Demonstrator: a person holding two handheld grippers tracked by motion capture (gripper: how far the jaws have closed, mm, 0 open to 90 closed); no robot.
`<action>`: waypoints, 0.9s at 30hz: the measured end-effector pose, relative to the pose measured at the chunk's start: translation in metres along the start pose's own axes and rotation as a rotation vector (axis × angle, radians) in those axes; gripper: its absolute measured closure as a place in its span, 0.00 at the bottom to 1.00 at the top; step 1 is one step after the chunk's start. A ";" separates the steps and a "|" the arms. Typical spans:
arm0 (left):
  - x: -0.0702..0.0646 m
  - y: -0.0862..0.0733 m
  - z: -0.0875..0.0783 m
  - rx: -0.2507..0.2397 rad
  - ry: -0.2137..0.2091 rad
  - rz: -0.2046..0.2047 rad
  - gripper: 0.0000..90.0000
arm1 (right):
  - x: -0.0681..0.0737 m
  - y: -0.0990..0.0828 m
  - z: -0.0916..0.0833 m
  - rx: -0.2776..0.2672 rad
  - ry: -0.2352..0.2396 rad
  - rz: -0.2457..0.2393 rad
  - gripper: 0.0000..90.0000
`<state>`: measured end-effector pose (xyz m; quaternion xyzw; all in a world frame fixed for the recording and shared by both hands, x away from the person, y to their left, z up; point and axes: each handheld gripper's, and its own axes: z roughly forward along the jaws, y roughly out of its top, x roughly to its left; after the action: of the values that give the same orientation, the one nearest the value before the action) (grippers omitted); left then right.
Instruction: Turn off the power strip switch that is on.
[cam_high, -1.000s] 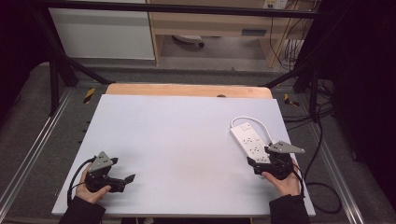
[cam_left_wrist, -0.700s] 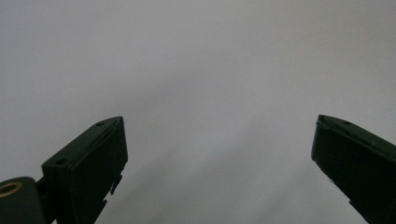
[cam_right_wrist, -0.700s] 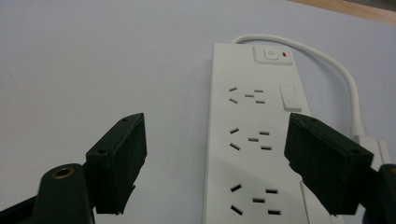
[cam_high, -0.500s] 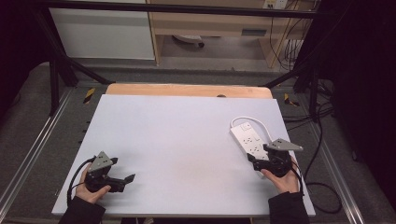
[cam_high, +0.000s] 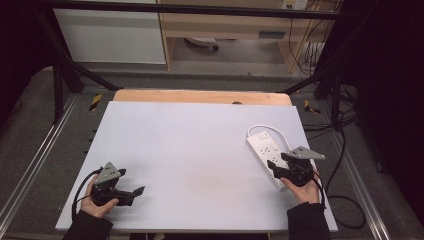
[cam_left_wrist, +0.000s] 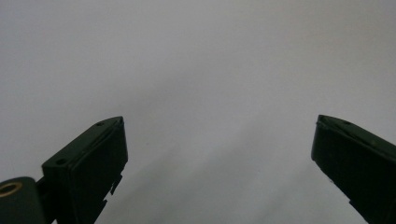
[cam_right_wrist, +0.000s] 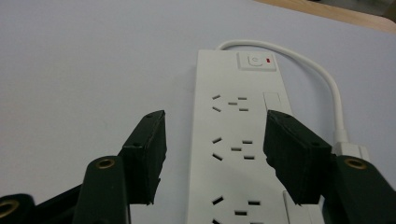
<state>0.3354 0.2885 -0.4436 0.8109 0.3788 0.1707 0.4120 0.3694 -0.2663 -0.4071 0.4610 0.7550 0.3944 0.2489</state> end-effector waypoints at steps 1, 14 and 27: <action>0.000 0.000 0.000 0.000 0.001 0.000 0.04 | 0.000 0.000 0.000 0.000 0.000 0.000 0.44; 0.000 0.000 0.000 0.000 0.001 0.001 0.04 | -0.002 0.003 0.006 0.008 -0.004 -0.013 0.55; 0.000 0.000 0.000 -0.001 0.002 0.001 0.04 | -0.006 0.005 0.011 0.010 -0.009 0.001 0.69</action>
<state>0.3353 0.2886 -0.4435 0.8108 0.3787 0.1721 0.4118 0.3828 -0.2665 -0.4092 0.4644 0.7555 0.3888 0.2498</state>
